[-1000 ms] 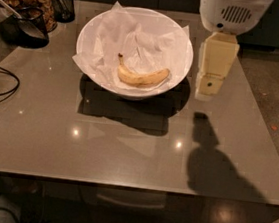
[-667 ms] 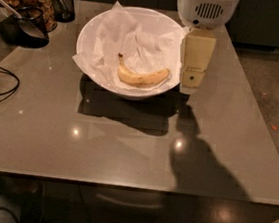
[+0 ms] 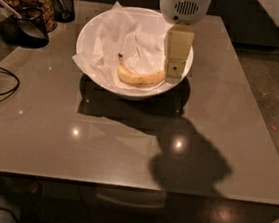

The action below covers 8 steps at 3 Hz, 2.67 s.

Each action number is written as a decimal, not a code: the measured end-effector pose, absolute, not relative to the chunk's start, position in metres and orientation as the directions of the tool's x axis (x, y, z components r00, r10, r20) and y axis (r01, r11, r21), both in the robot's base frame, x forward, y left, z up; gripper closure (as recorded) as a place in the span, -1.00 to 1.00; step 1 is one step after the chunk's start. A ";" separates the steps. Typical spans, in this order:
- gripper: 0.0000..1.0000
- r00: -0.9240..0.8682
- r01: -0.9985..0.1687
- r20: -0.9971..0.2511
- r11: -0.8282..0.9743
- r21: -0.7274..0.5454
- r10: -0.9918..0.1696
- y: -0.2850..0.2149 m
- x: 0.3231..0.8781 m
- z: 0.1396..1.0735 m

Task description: Pick banana from white bowl

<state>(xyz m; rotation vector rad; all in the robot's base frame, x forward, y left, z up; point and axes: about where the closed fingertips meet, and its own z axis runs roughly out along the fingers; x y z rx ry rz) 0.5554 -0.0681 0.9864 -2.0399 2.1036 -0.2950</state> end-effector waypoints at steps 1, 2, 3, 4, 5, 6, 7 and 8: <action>-0.92 -0.018 -0.966 -0.034 0.026 -0.256 -0.999 -0.059 0.577 0.980; -0.80 -0.001 -0.970 -0.052 0.013 -0.245 -0.999 -0.051 0.591 0.976; -0.56 0.014 -0.972 -0.063 0.001 -0.235 -0.998 -0.043 0.599 0.972; -0.20 0.030 -0.977 -0.060 -0.017 -0.213 -0.998 -0.035 0.602 0.963; 0.02 0.043 -0.982 -0.056 -0.032 -0.186 -0.998 -0.030 0.604 0.952; 0.06 0.054 -0.987 -0.038 -0.047 -0.152 -0.998 -0.024 0.604 0.936; 0.04 0.063 -0.991 -0.025 -0.060 -0.123 -0.998 -0.020 0.606 0.922; -0.02 0.073 -0.992 -0.014 -0.071 -0.103 -0.997 -0.018 0.608 0.913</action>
Offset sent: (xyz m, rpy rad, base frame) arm 0.0088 -0.0022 -0.0231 -0.0352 0.2171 0.0239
